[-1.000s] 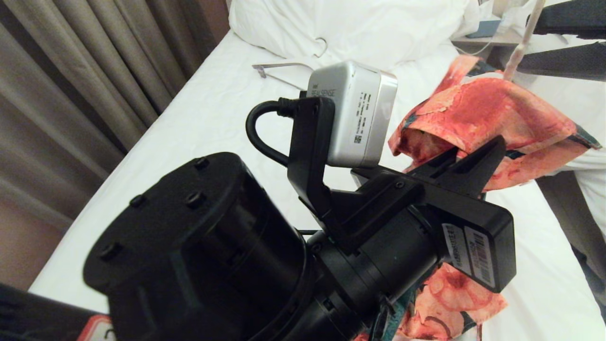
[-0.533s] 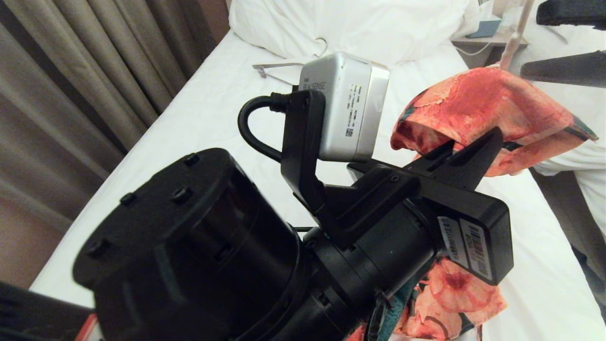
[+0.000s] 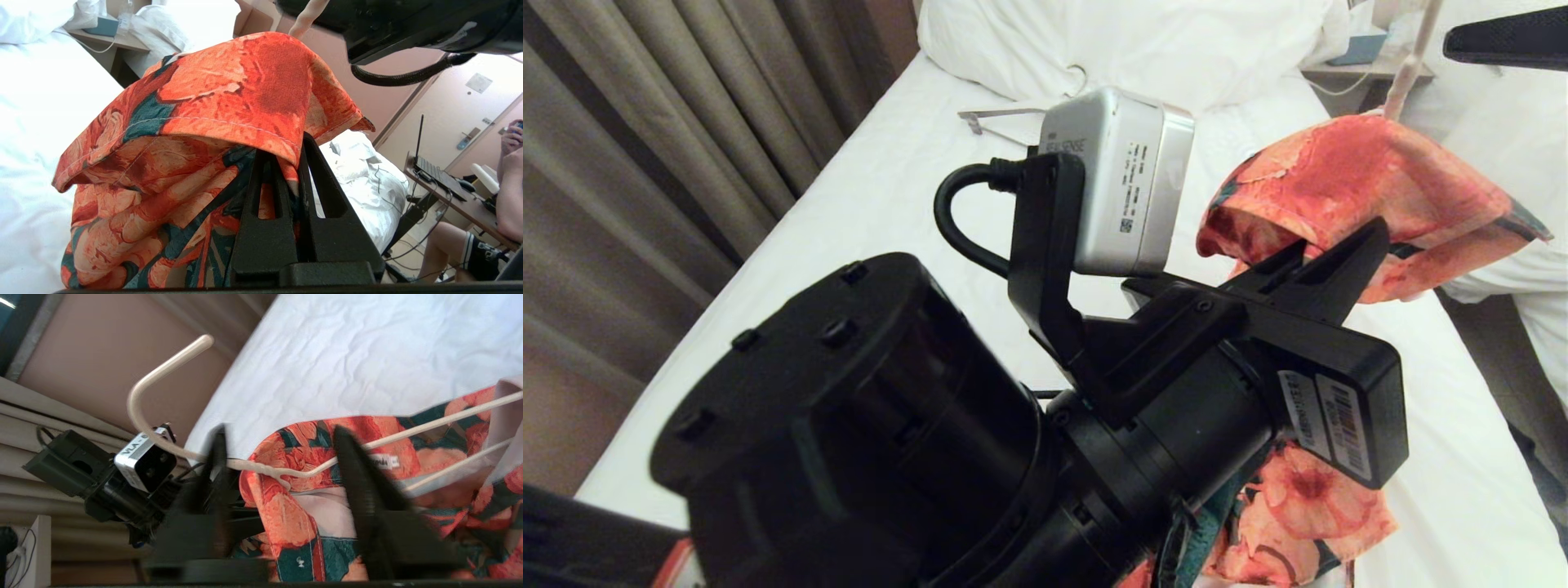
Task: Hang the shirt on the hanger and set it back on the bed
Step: Take the clothes hanger out of the clothes
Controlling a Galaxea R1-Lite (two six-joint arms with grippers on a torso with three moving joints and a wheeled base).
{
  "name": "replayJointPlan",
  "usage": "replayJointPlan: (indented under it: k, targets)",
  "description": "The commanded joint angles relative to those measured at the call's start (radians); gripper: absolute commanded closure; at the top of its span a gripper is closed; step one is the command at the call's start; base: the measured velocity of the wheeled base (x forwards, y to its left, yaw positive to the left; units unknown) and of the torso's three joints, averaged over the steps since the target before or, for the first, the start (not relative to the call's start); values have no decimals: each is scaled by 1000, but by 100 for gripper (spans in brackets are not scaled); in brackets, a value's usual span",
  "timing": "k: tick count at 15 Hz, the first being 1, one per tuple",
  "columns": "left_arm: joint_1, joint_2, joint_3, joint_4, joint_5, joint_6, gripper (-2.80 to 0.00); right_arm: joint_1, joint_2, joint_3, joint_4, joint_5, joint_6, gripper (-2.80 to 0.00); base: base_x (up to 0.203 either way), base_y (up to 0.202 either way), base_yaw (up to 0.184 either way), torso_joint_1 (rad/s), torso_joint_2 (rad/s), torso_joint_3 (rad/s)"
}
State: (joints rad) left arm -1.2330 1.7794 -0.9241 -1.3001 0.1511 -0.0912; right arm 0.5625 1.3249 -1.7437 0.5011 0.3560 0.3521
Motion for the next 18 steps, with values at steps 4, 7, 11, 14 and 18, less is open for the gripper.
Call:
replayJointPlan:
  k: [4, 7, 11, 14, 18]
  targets:
    - [-2, 2, -17, 6, 5, -1, 0, 109, 78, -71, 45, -61, 3, 0, 0, 0, 0, 0, 0, 0]
    - [-2, 0, -19, 15, 7, -1, 0, 188, 93, -131, 126, -171, -66, -280, 0, 0, 0, 0, 0, 0]
    - [-2, 2, -19, 27, 5, -2, 0, 197, 90, -199, 235, -235, -171, -280, 0, 0, 0, 0, 0, 0]
    - [-3, 6, -19, 28, 5, -1, 0, 198, 80, -210, 254, -253, -258, -280, 0, 0, 0, 0, 0, 0]
    - [-3, 6, -19, 28, 5, -1, 0, 176, 60, -192, 255, -300, -265, -280, 0, 0, 0, 0, 0, 0]
